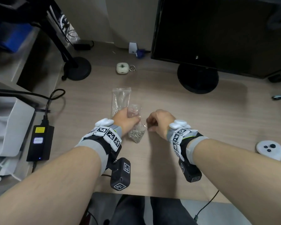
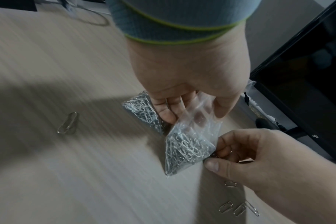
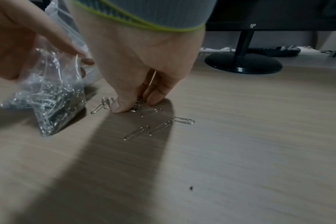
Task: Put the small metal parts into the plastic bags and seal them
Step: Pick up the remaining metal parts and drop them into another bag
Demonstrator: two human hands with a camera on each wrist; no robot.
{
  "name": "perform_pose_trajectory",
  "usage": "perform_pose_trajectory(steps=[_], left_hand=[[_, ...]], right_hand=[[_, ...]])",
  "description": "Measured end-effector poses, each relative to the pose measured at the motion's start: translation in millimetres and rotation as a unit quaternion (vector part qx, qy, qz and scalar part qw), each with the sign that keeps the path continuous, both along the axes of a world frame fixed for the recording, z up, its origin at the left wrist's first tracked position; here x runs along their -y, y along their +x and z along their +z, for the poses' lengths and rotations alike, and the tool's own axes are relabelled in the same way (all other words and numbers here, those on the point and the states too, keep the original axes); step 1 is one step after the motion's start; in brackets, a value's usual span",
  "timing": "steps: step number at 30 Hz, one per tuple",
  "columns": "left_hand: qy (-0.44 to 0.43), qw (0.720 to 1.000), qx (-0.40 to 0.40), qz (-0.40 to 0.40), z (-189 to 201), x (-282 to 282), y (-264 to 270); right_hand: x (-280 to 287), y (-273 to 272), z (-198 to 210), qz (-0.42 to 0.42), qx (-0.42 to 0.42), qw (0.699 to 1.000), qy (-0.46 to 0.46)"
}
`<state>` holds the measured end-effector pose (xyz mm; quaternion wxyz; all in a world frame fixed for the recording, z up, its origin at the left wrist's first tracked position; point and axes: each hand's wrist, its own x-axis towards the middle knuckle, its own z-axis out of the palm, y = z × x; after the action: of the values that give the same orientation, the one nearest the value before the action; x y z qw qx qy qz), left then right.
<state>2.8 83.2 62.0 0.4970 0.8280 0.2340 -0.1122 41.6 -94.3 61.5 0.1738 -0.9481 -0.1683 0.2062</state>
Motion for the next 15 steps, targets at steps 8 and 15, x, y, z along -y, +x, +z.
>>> perform_pose_trajectory(steps=[8, 15], left_hand=[[-0.026, 0.998, -0.048, 0.001, -45, -2, -21], [-0.002, 0.997, -0.079, 0.001, -87, -8, -48]], right_hand=[[7, -20, -48, -0.016, -0.030, 0.999, -0.008], [-5, -47, -86, 0.038, -0.078, 0.995, -0.056]])
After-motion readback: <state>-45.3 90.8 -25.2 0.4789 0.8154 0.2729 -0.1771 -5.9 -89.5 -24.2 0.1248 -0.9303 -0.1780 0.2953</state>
